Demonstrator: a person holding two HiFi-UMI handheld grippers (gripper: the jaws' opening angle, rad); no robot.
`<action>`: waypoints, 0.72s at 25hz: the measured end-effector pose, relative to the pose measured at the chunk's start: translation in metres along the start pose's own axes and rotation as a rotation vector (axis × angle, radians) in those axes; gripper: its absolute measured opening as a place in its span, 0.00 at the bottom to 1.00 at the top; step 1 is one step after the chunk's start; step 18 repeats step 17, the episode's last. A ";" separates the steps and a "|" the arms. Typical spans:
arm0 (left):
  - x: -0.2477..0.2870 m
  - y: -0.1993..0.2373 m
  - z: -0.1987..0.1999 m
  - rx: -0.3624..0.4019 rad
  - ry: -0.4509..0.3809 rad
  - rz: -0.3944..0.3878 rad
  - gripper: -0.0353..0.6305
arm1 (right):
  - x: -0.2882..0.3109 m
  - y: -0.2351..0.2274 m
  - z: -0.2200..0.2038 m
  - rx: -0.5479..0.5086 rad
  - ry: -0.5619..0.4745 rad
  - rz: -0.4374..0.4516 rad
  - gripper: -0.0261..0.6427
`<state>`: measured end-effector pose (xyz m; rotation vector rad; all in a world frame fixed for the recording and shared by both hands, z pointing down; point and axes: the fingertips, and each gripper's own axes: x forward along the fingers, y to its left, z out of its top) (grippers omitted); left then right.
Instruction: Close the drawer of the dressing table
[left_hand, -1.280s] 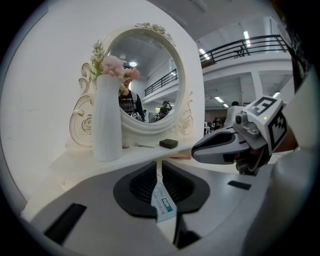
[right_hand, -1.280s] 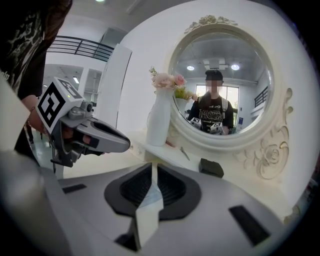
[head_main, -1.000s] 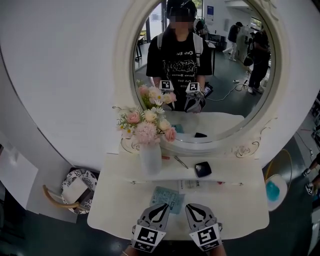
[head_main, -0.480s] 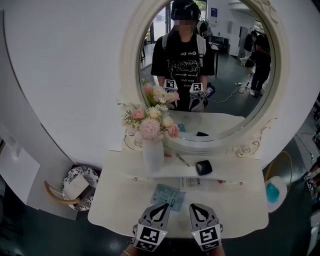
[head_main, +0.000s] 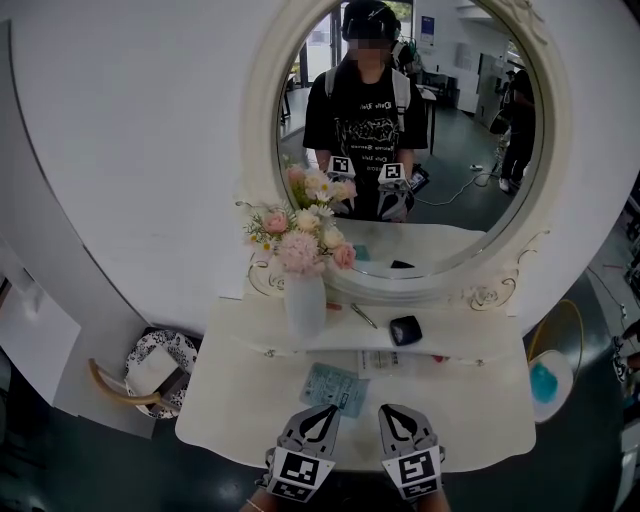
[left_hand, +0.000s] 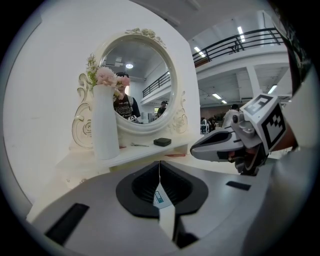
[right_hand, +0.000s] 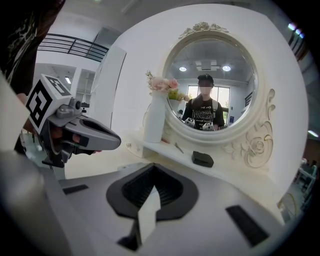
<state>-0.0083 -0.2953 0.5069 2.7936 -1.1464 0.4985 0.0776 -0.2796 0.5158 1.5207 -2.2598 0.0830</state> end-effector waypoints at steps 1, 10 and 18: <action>-0.001 -0.001 0.000 0.000 0.000 0.001 0.08 | -0.001 0.000 0.000 -0.002 0.000 -0.002 0.05; -0.007 -0.005 -0.004 -0.001 0.007 0.004 0.08 | -0.008 0.003 -0.004 -0.002 0.003 -0.016 0.05; -0.009 0.000 -0.006 0.000 0.007 0.023 0.08 | -0.007 0.004 -0.004 -0.001 -0.002 -0.016 0.05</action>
